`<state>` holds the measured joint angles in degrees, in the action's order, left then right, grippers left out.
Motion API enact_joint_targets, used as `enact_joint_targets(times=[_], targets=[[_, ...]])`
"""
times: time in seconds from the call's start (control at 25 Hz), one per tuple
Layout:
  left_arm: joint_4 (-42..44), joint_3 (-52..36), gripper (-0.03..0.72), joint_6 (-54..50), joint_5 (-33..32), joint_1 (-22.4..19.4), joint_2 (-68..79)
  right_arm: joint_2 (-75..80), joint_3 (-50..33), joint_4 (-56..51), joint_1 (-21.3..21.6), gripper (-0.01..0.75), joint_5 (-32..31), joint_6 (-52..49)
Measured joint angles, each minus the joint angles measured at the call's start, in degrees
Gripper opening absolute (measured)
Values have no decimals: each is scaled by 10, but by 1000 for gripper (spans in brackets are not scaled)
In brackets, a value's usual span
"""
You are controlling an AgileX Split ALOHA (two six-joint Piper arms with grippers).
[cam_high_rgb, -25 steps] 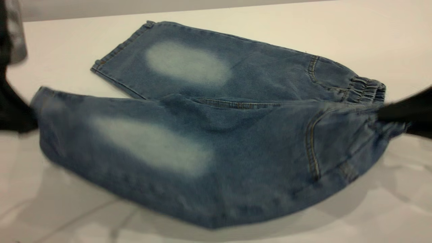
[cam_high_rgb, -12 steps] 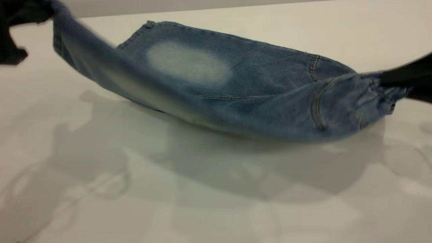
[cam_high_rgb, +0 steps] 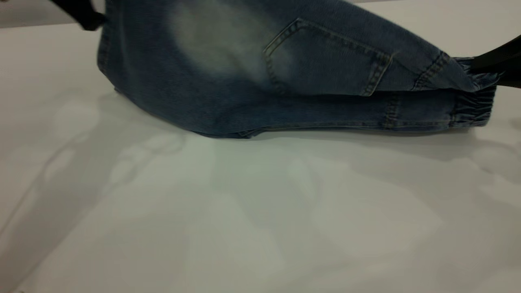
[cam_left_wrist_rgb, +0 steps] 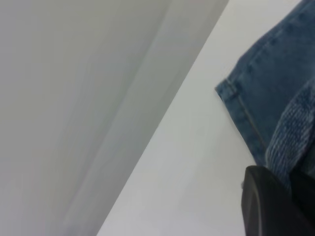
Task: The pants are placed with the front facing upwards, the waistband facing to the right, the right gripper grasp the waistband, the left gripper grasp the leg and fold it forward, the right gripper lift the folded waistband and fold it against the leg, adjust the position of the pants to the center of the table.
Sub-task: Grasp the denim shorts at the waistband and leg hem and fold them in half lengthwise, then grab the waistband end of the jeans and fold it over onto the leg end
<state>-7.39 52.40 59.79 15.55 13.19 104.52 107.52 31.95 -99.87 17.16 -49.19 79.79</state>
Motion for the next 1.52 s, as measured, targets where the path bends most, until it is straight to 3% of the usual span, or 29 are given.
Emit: enact_joint_targets(times=[0.36,0.48,0.84,0.96,1.16,1.36,1.52], targets=[[18,146,66,0,-24,1,146,22,35,-2,0,65,6,-2],[35,154,66,0,-25,1,155,22,38,-2,0,132,19,-4],[34,154,66,-1,-17,1,165,22,39,-1,0,470,-3,-16],[34,154,66,-1,-16,1,180,22,39,-1,0,521,-14,-17],[31,154,66,-1,17,1,207,22,39,-1,0,535,-23,-18],[30,153,145,-1,59,1,210,22,39,0,0,535,-24,-48],[28,156,294,-2,94,1,210,22,39,46,0,535,-30,-76]])
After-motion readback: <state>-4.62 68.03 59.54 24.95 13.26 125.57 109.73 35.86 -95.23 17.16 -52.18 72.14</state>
